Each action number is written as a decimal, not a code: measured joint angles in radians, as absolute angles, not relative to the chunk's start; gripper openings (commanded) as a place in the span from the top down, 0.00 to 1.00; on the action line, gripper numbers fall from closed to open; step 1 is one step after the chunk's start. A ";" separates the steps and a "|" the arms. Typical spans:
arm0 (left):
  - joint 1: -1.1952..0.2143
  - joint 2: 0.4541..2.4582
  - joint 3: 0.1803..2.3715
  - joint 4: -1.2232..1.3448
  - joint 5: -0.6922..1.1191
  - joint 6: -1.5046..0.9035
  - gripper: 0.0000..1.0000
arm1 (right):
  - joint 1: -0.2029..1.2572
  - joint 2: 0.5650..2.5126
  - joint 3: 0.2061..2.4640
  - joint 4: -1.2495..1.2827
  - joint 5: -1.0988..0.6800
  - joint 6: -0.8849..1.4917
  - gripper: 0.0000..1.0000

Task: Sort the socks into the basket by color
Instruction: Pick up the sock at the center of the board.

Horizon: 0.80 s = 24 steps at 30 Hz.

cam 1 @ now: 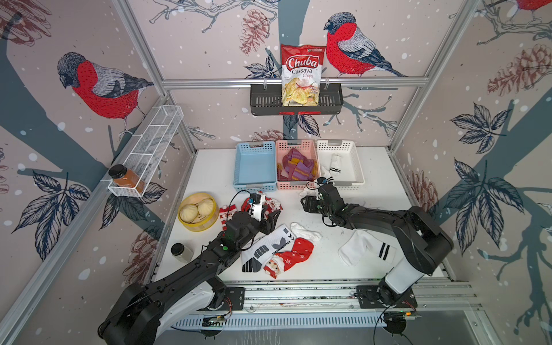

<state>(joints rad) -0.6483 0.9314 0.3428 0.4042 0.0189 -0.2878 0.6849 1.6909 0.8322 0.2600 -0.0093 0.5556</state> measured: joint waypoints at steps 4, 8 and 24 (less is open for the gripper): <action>-0.648 0.931 0.342 0.398 0.019 -0.288 0.36 | 0.680 1.749 0.871 0.259 -0.013 0.556 0.39; -0.648 0.931 0.340 0.398 0.019 -0.287 0.36 | 0.674 1.787 0.897 0.253 -0.014 0.557 0.44; -0.648 0.925 0.340 0.397 0.019 -0.287 0.35 | 0.671 1.797 0.922 0.215 -0.014 0.555 0.89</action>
<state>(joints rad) -0.6483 0.9245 0.3401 0.3965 0.0193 -0.2874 0.6712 1.7966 0.9218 0.2153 -0.0143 0.5549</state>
